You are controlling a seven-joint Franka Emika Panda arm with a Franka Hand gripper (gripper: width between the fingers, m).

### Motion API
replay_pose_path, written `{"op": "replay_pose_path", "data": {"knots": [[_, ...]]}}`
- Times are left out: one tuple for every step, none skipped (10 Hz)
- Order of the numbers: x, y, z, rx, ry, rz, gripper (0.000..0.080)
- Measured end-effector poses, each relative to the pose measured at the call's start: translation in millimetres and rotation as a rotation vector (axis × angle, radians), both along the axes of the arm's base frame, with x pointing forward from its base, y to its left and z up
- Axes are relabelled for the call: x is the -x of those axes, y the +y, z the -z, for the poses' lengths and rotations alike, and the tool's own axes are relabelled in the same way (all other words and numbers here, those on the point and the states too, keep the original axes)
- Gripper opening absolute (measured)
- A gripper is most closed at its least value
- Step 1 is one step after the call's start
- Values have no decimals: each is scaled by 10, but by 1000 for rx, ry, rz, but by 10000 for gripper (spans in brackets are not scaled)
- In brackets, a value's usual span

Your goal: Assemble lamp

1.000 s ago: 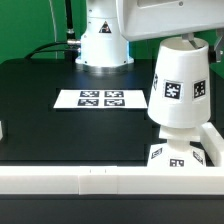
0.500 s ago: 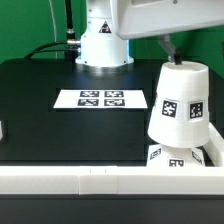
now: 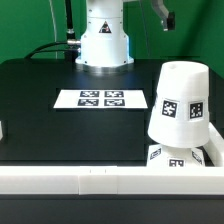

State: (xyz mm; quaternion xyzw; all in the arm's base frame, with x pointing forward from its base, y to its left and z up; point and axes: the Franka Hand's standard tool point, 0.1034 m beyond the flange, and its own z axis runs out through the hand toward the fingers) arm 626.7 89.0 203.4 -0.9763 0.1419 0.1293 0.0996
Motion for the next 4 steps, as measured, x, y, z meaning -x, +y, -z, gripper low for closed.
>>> {"op": "replay_pose_path", "data": {"knots": [[0,-2,2,0,0,0,699],[0,-2,3,0,0,0,699],[1,-2,5,0,1,0,699],[2,-3,8,0,1,0,699]]}}
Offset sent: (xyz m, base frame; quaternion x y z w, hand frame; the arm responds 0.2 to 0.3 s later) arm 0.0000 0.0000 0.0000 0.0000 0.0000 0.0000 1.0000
